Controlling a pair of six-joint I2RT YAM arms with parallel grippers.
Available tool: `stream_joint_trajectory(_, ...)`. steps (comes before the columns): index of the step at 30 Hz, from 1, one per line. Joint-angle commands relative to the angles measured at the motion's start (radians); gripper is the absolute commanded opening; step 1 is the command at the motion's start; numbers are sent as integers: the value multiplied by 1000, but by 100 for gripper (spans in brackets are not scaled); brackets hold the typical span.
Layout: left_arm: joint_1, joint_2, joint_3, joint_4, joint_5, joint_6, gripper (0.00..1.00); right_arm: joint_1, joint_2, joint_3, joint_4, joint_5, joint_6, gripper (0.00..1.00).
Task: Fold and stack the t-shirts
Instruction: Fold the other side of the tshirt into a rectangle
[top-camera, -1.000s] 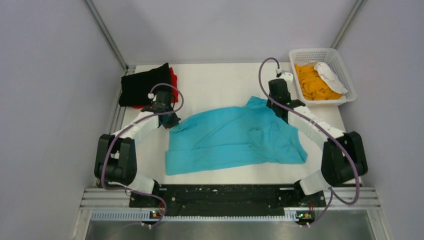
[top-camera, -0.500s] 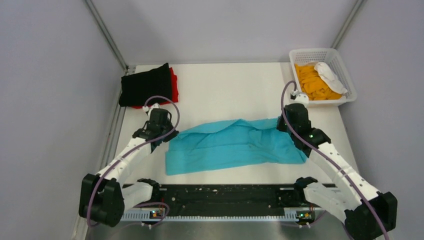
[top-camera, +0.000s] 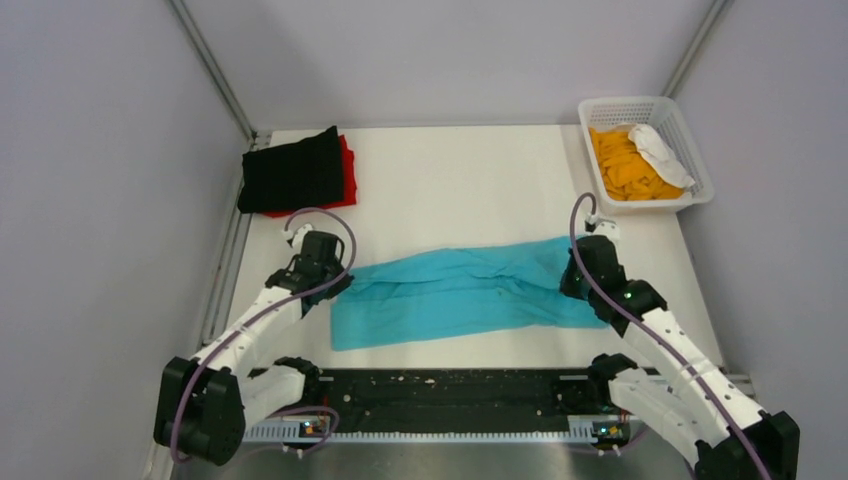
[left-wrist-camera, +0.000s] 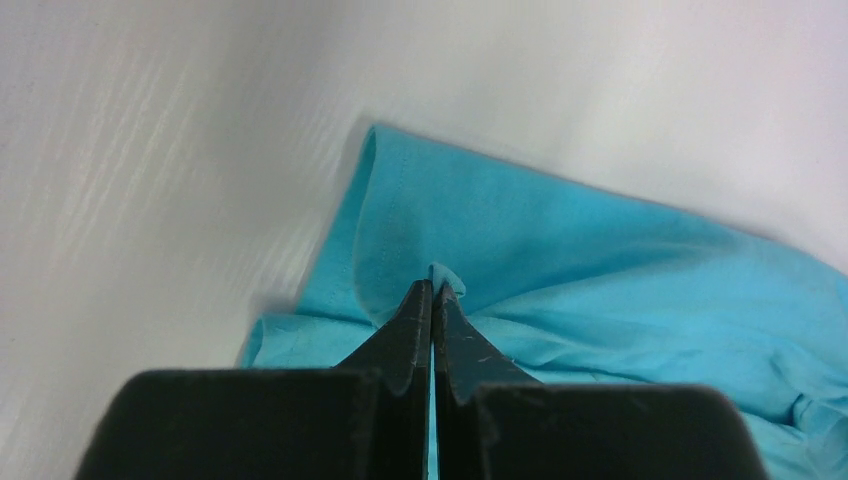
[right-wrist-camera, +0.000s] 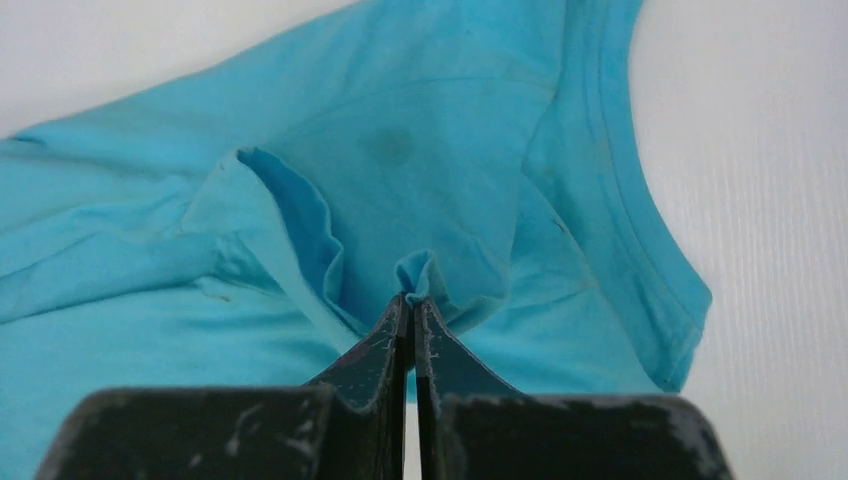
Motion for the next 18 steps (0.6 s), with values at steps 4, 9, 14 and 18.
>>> stream_joint_trajectory(4,-3,-23,16,-28,-55,-25,8,12,-88,-30,-61,35,142,14)
stream_joint_trajectory(9,-3,-61,27,-111,-65,-34,19,12,-206,-21,-177,110,259,39)
stream_joint_trajectory(14,-3,-166,69,-260,-142,-59,93,12,-390,-10,-156,161,244,60)
stream_joint_trajectory(18,-3,-208,110,-223,-96,-20,99,11,-458,-19,-32,94,167,85)
